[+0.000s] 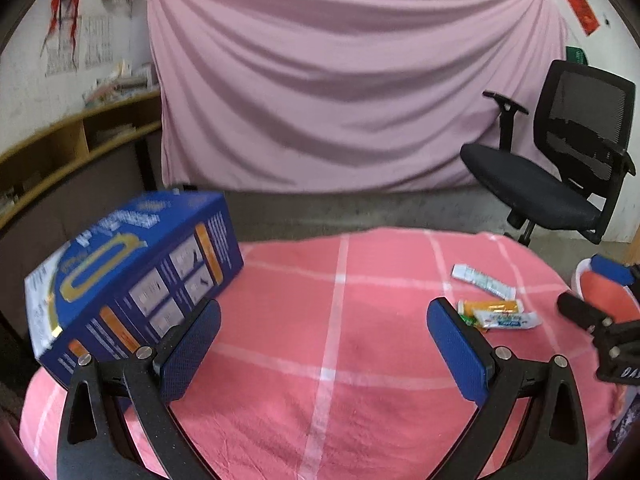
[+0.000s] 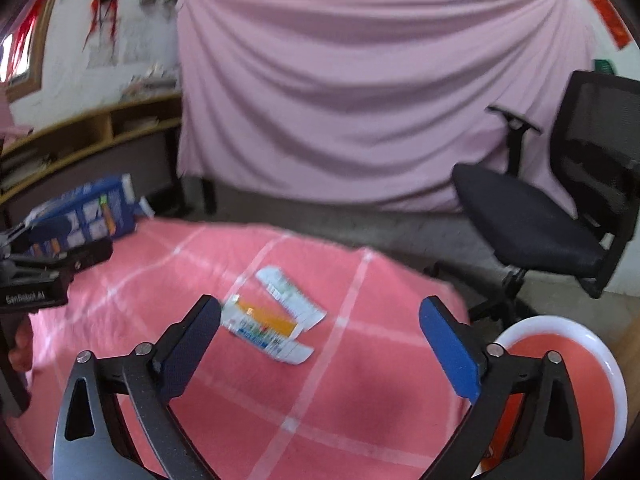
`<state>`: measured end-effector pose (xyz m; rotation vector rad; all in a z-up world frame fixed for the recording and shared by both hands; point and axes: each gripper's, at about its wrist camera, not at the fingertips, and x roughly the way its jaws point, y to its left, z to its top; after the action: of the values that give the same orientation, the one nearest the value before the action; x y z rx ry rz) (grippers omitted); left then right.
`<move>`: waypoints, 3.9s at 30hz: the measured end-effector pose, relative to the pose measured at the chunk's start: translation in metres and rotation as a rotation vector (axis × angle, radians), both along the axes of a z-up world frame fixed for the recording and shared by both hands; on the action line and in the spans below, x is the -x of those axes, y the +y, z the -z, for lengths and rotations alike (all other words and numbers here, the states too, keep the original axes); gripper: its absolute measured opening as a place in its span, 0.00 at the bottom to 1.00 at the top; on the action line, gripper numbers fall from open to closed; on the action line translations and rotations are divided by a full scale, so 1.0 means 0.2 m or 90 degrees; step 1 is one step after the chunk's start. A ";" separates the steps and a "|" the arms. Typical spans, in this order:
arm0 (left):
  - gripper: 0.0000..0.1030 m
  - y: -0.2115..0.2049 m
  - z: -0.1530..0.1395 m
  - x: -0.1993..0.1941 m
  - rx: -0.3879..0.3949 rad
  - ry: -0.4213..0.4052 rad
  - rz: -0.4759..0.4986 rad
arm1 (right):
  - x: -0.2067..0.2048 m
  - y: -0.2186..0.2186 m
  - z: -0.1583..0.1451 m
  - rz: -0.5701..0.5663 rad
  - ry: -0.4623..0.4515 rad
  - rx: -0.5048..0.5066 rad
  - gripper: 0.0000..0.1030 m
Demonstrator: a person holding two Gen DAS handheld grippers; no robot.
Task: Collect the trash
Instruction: 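Move both tools back over the table toward the tubes and battery, then grasp the green battery with the left tool while the right tool grasps the medicine sachet, then carry both items over the orange bucket and open both tools to drop them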
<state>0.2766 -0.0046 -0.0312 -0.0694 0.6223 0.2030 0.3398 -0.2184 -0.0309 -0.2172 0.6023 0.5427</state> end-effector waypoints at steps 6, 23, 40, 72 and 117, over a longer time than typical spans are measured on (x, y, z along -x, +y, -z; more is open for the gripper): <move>0.98 0.03 0.04 -0.03 0.029 0.037 0.001 | -0.10 0.11 0.11 -0.057 0.104 0.052 0.64; 0.71 -0.07 0.09 -0.17 0.061 0.129 0.108 | -0.15 0.09 0.14 -0.081 0.173 0.030 0.09; 0.47 -0.39 0.17 -0.42 0.020 0.214 0.252 | -0.23 -0.16 0.14 0.022 0.221 -0.063 0.07; 0.37 -0.25 0.09 -0.23 0.039 0.140 0.164 | -0.23 0.00 0.16 -0.014 0.194 0.009 0.20; 0.37 -1.37 -0.35 -0.05 -0.031 -0.216 0.412 | 0.33 -1.14 -0.23 0.346 -0.232 -0.235 0.20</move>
<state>0.2873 -0.2795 0.0389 0.1439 0.2769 -0.4145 0.2740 -0.4468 0.0156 0.1946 0.1813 0.0741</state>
